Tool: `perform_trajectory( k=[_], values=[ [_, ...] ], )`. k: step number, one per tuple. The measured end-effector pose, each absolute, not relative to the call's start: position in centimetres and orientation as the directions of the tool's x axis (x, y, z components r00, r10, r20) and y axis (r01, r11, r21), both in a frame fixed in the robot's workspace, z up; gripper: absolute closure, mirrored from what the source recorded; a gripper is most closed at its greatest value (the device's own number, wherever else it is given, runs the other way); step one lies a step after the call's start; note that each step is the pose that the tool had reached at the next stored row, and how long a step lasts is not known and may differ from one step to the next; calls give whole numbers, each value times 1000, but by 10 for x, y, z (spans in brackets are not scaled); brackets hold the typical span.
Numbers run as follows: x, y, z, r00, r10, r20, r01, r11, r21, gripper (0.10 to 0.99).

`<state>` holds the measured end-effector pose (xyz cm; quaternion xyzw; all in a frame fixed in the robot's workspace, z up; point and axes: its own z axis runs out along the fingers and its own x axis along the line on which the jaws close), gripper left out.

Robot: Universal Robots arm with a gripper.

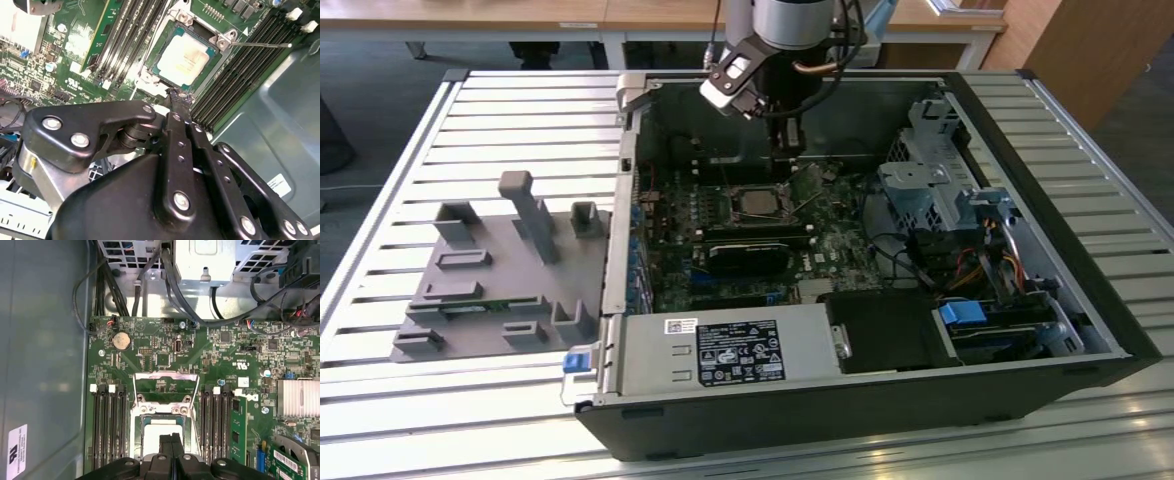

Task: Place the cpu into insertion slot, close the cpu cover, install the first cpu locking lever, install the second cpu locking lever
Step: 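Close the cpu cover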

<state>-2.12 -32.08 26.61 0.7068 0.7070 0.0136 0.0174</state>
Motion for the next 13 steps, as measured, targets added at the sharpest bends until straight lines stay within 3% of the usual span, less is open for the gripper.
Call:
perform_trajectory(
  k=[13],
  values=[
    [2,-321,266,0,1000,-6,999,0,38,980]
  ],
)
